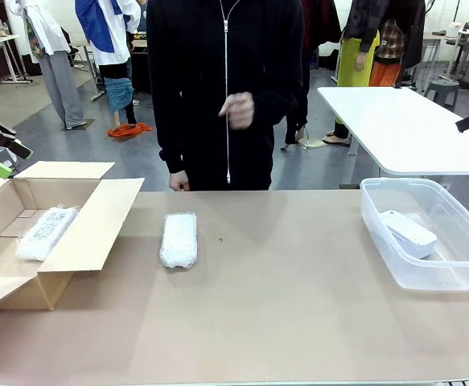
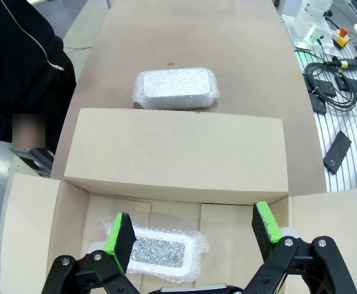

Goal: Separate and place wrapped and unwrapped clocks.
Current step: Pick up the Digital clock indicated by the person.

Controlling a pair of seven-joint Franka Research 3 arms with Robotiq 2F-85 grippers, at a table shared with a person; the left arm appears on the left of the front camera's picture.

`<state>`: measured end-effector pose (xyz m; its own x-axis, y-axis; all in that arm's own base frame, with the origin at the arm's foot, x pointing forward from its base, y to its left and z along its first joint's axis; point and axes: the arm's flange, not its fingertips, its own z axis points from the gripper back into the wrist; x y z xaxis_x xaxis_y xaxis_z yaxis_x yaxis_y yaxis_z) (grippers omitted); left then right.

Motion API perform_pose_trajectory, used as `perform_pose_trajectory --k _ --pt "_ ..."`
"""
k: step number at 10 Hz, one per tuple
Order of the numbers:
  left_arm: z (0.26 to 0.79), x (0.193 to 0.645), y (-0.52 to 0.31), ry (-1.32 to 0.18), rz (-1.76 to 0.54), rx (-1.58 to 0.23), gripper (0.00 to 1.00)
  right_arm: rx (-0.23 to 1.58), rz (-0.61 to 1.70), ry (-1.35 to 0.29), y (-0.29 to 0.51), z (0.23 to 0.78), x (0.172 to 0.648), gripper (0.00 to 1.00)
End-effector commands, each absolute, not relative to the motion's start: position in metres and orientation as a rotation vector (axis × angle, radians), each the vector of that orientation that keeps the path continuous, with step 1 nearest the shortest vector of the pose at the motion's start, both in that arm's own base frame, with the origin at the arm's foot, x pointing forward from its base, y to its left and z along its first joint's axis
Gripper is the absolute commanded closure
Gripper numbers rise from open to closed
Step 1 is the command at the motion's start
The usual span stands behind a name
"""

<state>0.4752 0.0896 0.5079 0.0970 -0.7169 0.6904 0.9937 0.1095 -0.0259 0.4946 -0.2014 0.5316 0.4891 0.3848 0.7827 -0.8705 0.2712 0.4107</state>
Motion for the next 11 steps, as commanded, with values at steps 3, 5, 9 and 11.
perform_pose_trajectory --k 3,5,9,11 --pt "0.5092 0.4736 0.0896 -0.59 -1.382 -0.57 0.0 0.956 0.924 -0.613 -0.2015 0.5332 0.4955 0.0" --pt "0.5092 0.4736 0.0896 -0.59 -1.382 -0.57 0.0 0.956 0.924 -0.613 -0.2015 0.5332 0.4955 0.0" --pt "0.5092 0.4736 0.0896 -0.59 -1.382 -0.57 0.0 0.956 0.924 -0.613 -0.2015 0.5332 0.4955 0.0" --pt "0.5092 0.4736 0.0896 -0.59 -1.382 -0.57 0.0 0.956 0.924 -0.613 -0.2015 0.5332 0.4955 0.0"
